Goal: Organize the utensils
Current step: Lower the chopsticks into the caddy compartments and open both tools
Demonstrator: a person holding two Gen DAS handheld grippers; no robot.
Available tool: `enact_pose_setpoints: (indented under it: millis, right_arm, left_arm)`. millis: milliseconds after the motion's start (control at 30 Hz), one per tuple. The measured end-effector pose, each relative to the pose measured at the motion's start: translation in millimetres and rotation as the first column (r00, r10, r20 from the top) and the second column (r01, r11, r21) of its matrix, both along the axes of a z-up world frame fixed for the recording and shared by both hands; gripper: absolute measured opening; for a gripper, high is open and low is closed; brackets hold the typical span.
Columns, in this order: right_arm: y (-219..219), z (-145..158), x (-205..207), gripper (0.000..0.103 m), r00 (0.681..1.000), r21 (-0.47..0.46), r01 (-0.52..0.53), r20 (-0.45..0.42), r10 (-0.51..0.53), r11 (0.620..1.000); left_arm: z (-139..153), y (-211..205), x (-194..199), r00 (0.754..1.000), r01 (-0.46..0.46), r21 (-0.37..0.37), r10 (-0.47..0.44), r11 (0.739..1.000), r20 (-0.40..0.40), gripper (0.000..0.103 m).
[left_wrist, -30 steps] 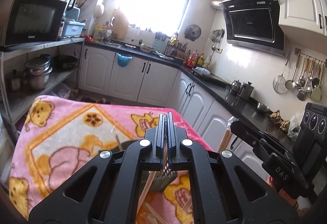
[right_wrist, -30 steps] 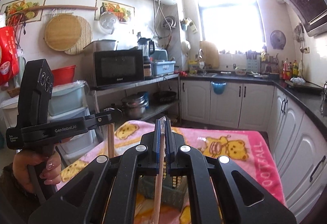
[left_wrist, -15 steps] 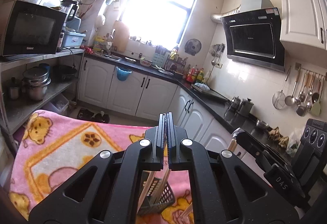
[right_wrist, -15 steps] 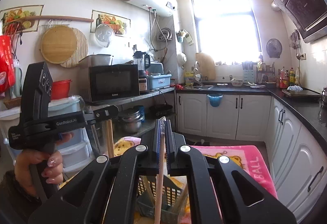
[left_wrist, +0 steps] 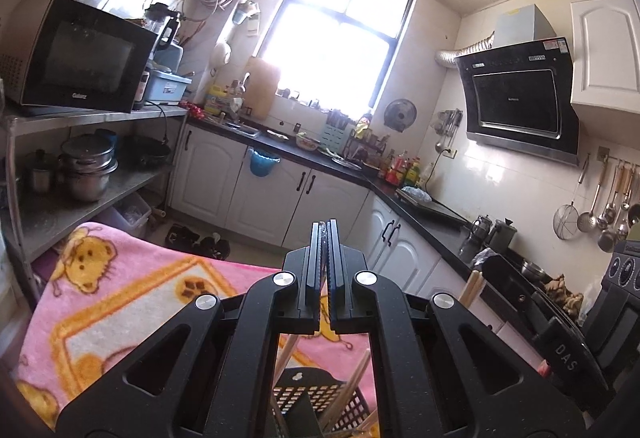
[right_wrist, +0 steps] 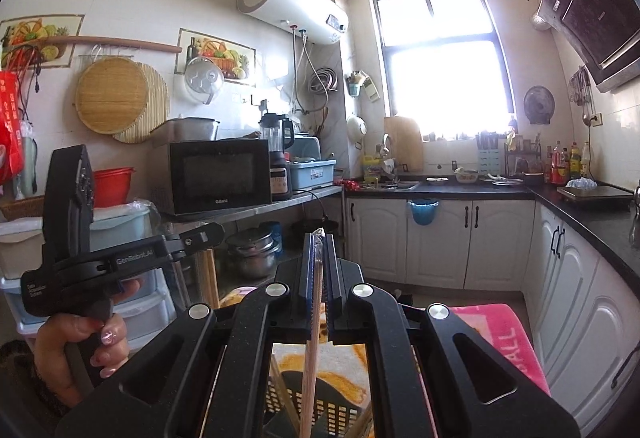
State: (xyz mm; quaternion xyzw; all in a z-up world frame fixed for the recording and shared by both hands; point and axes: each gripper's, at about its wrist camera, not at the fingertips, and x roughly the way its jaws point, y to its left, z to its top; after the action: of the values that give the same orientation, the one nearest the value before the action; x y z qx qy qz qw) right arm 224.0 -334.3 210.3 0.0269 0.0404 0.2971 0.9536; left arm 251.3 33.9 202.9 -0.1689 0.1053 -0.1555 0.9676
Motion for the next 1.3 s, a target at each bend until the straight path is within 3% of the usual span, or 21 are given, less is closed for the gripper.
enact_pose_setpoints:
  millis: [433,733,1300]
  right_arm:
    - [11.1,-34.0,26.6,0.005,0.999,-0.001,0.045,-0.009,-0.045,0.999]
    - [19.0,-54.8,30.1,0.005,0.997,-0.021,0.07,-0.008,-0.07,0.997]
    - [17.9,-85.6,29.1,0.005,0.992,-0.025,0.071,-0.103,-0.073,0.997]
  left_arm:
    - [-27.9,3.9,14.1,1.0,0.026,-0.044,-0.025,0.999,0.014,0.001]
    - [-48.7,-8.1,16.3,1.0,0.028,-0.008,-0.028,1.0,0.003,0.001]
    - [-83.1,-12.1,16.8,0.996,0.042,0.003,-0.042,0.999,-0.073,0.001]
